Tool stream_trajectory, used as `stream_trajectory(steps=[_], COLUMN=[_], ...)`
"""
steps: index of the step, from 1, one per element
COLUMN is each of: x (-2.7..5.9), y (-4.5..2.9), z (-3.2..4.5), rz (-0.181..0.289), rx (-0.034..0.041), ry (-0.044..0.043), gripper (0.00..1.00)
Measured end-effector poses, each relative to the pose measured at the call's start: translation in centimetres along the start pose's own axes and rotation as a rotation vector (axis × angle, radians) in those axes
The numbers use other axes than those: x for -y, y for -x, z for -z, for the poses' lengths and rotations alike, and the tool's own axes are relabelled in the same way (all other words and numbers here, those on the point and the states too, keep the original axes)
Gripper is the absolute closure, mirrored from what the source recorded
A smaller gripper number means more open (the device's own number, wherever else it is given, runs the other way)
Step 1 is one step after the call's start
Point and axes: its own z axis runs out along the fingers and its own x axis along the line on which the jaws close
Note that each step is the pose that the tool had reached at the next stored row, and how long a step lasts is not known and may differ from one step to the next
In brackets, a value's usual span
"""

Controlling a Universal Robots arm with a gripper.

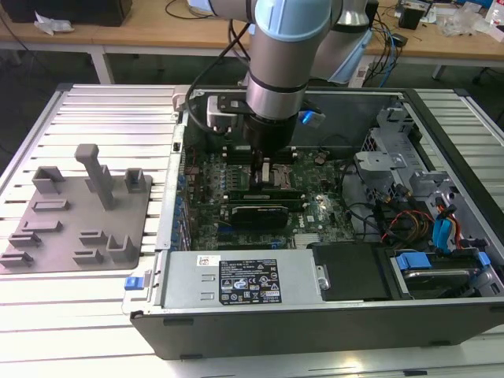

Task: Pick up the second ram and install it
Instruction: 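Press down the second ram until it locks into place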

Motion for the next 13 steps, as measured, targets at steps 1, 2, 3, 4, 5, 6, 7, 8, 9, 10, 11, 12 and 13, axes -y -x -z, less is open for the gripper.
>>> stream_trajectory(steps=[1,2,3,4,5,6,7,8,9,10,11,12,13], x=[-0.03,-0.04,-0.04,-0.04,-0.05,-0.04,-0.03,-0.03,-0.03,-0.03,-0.09,-0.11,-0.13], y=[-0.01,-0.02,-0.02,-0.01,-0.01,-0.02,-0.01,-0.01,-0.01,0.03,0.02,0.02,0.03], z=[-0.14,-0.20,-0.22,-0.23,-0.26,-0.45,-0.50,-0.50,-0.50,-0.15,0.47,0.76,1.02], rz=[0.000,0.000,0.000,0.000,0.000,0.000,0.000,0.000,0.000,0.000,0.000,0.000,0.000], rx=[-0.0003,-0.0002,-0.0002,0.0001,0.0000,-0.0001,0.0001,0.0002,0.0002,0.0025,0.0005,0.0006,0.0004], ry=[0.0001,0.0001,0.0001,0.0000,0.0000,0.0002,0.0001,0.0000,-0.0001,-0.0016,-0.0002,-0.0002,-0.0002], gripper=[0.92,0.92,0.92,0.92,0.92,0.92,0.92,0.92,0.92,0.92,0.92,0.92,0.92])
